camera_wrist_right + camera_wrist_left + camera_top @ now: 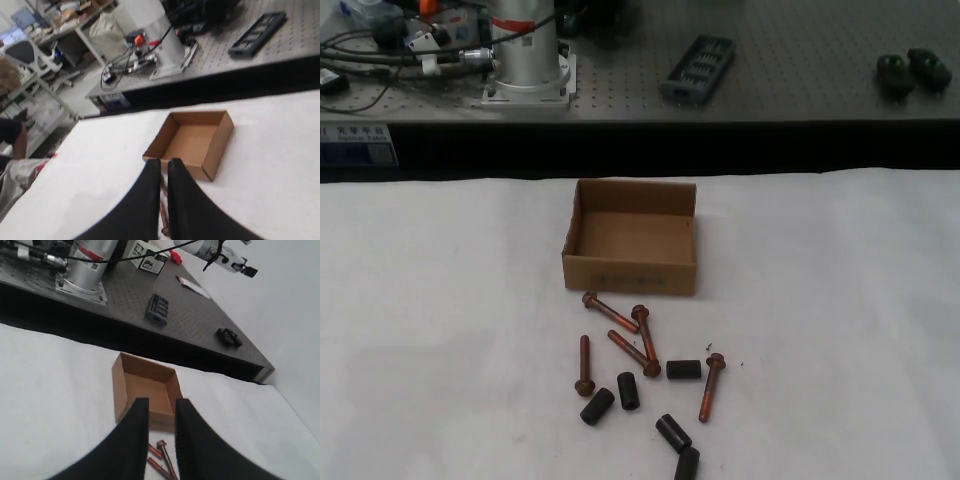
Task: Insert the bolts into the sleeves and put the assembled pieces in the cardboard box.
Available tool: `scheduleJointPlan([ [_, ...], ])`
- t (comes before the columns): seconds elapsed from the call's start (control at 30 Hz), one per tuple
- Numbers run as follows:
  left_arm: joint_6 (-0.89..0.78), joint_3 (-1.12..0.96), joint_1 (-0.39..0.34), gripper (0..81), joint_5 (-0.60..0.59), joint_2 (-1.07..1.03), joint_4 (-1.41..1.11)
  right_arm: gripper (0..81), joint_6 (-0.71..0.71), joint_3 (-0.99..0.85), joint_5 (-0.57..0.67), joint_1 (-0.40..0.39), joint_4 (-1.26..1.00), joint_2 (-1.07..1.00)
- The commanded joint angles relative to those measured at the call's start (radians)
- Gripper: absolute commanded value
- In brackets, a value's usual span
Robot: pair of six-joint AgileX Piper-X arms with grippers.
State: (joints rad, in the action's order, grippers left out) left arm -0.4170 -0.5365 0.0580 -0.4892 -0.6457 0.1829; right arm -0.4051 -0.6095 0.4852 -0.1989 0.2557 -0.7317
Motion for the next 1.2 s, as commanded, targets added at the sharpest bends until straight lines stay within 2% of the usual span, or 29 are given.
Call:
scheduleJointPlan([
  [0.0,0.125,-0.086,-0.005,14.7,-0.011,-0.088,0.061,5.9,0.099,-0.088,0.046,-0.067,0.009,-0.228],
  [0.07,0.207,-0.167,-0.015,14.7,-0.011,-0.173,0.134,5.9,0.135,-0.118,0.043,-0.116,-0.017,-0.314],
  [0.2,0.321,-0.239,-0.066,14.7,0.014,-0.321,0.259,5.9,0.101,-0.122,0.024,-0.203,-0.135,-0.422],
  [0.3,0.324,-0.24,-0.138,14.7,0.024,-0.402,0.29,5.9,0.06,-0.132,-0.032,-0.261,-0.134,-0.512],
  [0.37,0.345,-0.24,-0.201,14.7,0.079,-0.454,0.304,6.1,0.05,-0.136,-0.067,-0.3,-0.134,-0.573],
  [0.47,0.379,-0.24,-0.291,14.7,0.196,-0.512,0.315,13.0,0.038,-0.145,-0.107,-0.349,-0.131,-0.65],
  [0.6,0.354,-0.24,-0.365,14.7,0.274,-0.553,0.316,24.0,-0.032,-0.166,-0.253,-0.403,-0.076,-0.723],
  [0.7,0.341,-0.242,-0.385,14.7,0.304,-0.555,0.322,24.0,-0.075,-0.191,-0.328,-0.439,-0.052,-0.766],
  [0.8,0.349,-0.258,-0.385,14.7,0.351,-0.555,0.365,19.9,-0.11,-0.236,-0.435,-0.477,0.05,-0.802],
  [0.93,0.375,-0.289,-0.385,14.7,0.412,-0.555,0.454,16.9,-0.184,-0.283,-0.458,-0.509,0.092,-0.834],
  [1.17,0.375,-0.304,-0.385,14.7,0.432,-0.555,0.559,16.9,-0.247,-0.33,-0.598,-0.561,0.208,-0.867],
])
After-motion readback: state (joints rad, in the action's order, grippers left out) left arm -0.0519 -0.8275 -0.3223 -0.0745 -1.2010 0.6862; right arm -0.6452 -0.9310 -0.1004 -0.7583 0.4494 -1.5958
